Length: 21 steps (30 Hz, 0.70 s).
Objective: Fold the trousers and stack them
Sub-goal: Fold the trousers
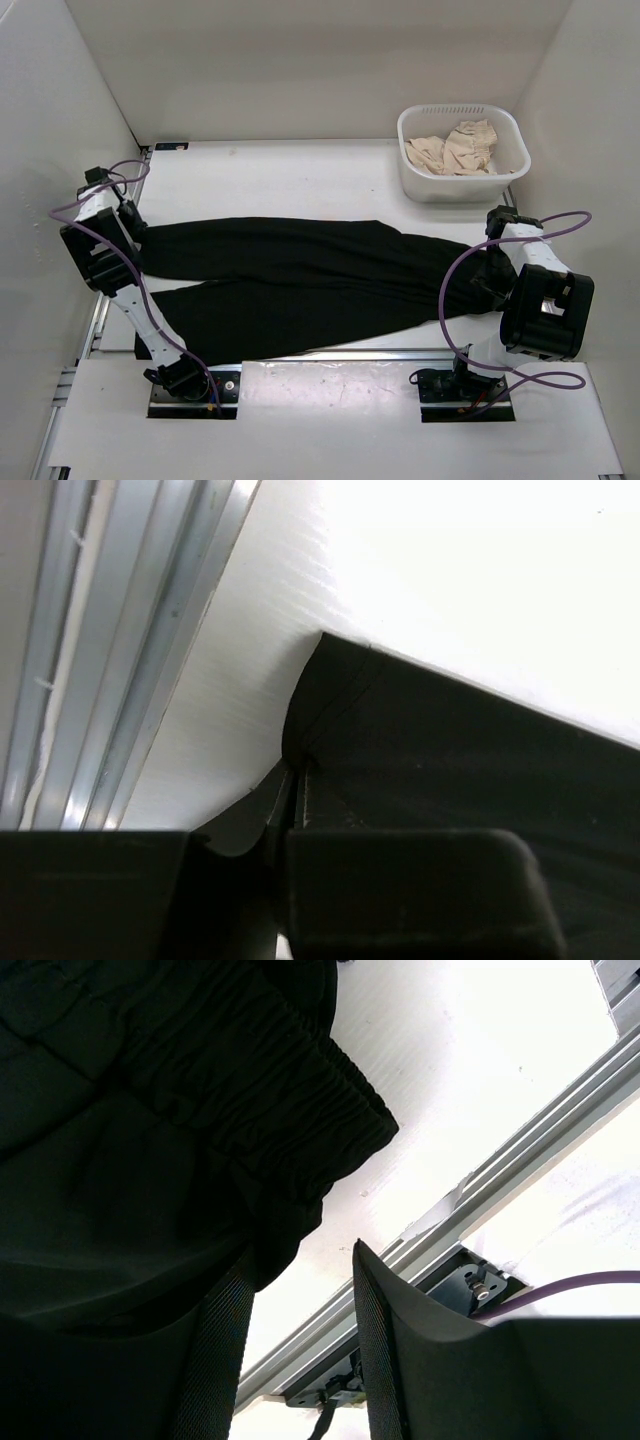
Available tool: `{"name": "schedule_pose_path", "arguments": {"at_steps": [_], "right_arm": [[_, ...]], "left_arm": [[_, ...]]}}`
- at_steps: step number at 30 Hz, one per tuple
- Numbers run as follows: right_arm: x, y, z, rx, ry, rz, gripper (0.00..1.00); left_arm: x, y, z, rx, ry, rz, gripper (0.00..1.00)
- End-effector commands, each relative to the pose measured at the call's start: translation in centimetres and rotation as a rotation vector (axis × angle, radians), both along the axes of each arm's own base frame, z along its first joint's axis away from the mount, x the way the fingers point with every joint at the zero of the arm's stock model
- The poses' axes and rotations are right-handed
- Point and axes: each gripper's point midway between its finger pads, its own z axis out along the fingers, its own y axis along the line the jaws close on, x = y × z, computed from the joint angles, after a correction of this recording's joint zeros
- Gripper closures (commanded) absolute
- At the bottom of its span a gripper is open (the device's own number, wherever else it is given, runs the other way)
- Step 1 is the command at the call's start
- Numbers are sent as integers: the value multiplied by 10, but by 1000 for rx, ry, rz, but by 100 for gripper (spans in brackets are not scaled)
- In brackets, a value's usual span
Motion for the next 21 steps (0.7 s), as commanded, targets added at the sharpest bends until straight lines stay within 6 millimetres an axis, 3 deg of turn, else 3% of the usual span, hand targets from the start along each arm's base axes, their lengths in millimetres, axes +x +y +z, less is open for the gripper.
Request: {"name": "schedule_pose_path", "arguments": {"at_steps": [1,2,6,12,13,15,18,21], "right_arm": [[-2,-4,3,-22,-5,-9,52],[2,-5,5,-24,-15,-9,46],[2,-5,7,-26,-23,0,38],[3,2,4,-4,-70,-47,41],[10,1,3,-10,-102,-59,44],[14,1,-5,-11,-109,-94,62],[18,-3,-11,-32,-91,-122,100],[19,-5,-3,-41,-87,-122,100]], "left_arm": [[5,7,49,91,-86,4,85],[3,6,56,98,-98,5,85],[-10,4,64,121,-91,15,86],[-21,-6,84,115,-122,7,86],[-23,-7,85,115,-122,7,86],[-24,-10,90,109,-131,3,86],[-23,-11,108,109,-152,-1,86],[-23,-11,121,119,-169,-1,86]]}}
